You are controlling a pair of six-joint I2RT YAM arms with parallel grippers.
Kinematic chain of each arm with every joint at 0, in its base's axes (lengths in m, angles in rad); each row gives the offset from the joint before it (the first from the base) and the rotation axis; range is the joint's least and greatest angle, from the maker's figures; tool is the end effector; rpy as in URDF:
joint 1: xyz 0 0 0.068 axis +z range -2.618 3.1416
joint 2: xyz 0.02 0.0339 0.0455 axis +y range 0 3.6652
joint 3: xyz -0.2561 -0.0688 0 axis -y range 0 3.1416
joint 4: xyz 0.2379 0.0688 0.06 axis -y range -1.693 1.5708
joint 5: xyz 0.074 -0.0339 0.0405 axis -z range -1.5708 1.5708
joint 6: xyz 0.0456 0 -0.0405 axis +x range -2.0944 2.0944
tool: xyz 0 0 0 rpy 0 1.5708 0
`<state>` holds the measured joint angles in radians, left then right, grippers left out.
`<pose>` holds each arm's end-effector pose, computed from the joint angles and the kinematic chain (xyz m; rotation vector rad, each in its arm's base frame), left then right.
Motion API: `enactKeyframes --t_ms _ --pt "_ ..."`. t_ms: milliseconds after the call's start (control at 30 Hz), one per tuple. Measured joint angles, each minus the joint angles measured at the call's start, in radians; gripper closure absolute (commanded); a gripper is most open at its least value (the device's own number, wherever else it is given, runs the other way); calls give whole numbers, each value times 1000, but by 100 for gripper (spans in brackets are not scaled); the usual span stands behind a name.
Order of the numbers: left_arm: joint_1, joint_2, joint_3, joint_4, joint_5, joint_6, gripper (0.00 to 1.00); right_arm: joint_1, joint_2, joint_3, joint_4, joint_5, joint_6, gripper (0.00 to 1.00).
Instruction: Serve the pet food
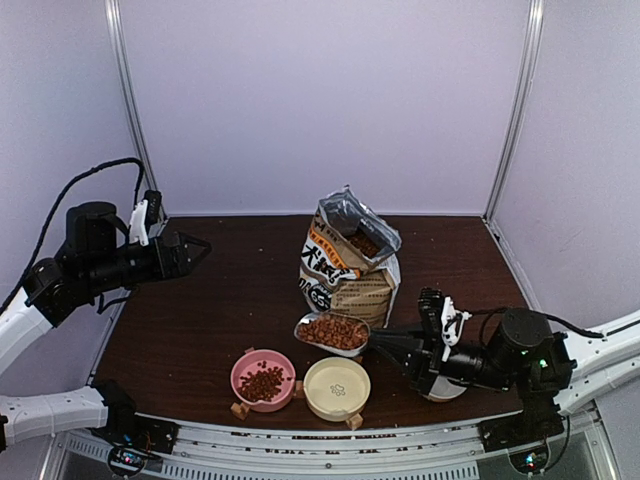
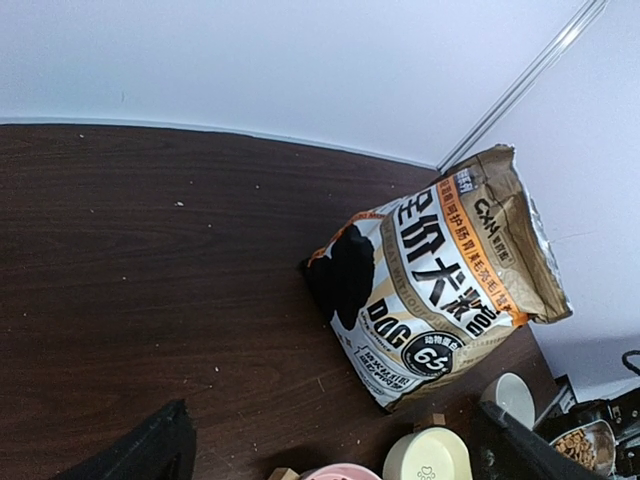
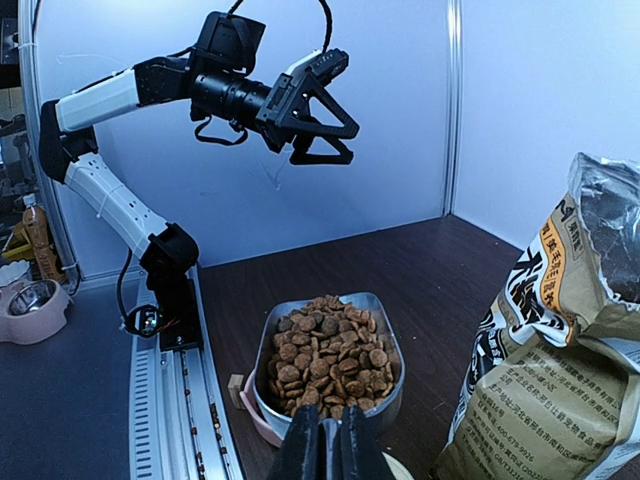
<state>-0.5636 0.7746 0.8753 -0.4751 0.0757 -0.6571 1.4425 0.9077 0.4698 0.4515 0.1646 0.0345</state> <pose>0.1493 -0.0984 0.3325 -0.0429 2.0482 -0.8635 0.0358 0.2194 0.2704 -0.9613 1.3448 1.0236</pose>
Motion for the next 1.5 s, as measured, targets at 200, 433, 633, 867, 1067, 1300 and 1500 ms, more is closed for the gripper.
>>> enactKeyframes --t_ms 200,433,633,867,1067,1300,1500 --pt "0 0 0 -6 -9 0 2 10 -25 -51 -31 9 29 100" --pt "0 14 0 -5 -13 1 2 21 -61 -103 -90 19 64 100" --pt "0 37 0 -4 -13 1 2 24 -115 -131 -130 34 93 100" --pt "0 62 0 3 -12 2 2 32 -142 -143 -193 50 113 100" --pt "0 64 0 3 -11 10 2 34 -151 -145 -243 51 131 100" --pt "0 64 0 3 -11 13 2 39 -179 -145 -319 56 152 100" --pt "0 64 0 3 -9 16 2 39 -182 -145 -379 58 173 100"
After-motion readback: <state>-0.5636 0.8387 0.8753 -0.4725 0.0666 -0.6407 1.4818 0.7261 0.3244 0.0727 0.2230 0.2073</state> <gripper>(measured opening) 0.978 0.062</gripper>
